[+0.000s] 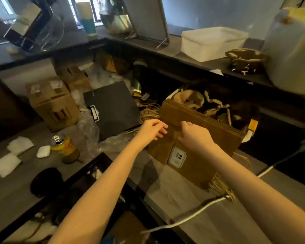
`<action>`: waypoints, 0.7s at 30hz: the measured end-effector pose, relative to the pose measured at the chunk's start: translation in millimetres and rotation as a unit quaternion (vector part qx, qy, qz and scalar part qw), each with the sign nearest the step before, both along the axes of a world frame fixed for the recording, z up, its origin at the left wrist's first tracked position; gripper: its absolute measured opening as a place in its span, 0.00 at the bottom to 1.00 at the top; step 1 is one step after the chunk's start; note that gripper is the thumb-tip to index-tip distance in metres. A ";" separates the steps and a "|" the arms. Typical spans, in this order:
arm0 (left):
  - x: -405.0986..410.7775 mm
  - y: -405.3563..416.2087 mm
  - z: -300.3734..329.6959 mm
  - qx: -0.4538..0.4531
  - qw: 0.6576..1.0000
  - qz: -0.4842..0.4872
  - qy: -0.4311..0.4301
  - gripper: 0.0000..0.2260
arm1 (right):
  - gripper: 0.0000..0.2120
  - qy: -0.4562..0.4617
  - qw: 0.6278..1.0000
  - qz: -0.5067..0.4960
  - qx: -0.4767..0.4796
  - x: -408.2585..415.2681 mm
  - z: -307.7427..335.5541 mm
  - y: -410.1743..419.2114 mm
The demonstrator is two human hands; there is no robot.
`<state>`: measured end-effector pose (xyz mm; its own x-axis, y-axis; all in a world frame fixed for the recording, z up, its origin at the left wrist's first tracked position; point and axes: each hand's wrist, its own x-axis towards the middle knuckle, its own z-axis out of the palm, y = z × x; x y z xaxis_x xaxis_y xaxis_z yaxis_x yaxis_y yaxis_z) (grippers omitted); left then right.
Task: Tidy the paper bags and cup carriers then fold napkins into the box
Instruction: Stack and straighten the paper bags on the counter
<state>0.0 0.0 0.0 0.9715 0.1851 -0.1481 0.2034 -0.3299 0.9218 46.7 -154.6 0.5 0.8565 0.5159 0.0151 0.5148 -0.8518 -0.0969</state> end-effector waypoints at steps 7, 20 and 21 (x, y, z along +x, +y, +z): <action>-4.3 -9.8 -31.4 -0.065 0.993 0.036 0.095 0.09 | 0.23 0.021 0.996 -0.049 -0.076 -8.6 -29.9 4.5; -14.0 -13.7 -49.9 -0.117 0.977 0.065 0.164 0.12 | 0.21 0.028 0.998 -0.021 -0.057 -9.2 -57.1 9.8; -14.6 -14.0 -49.8 -0.118 0.978 0.066 0.161 0.11 | 0.21 0.026 0.999 -0.022 -0.038 -10.1 -55.0 7.8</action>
<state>-14.6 -14.0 -49.8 0.8380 0.2287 -0.4954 0.5213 -0.0673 0.8507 36.7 -146.8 -54.5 0.8773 0.4751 -0.0683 0.4720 -0.8798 -0.0570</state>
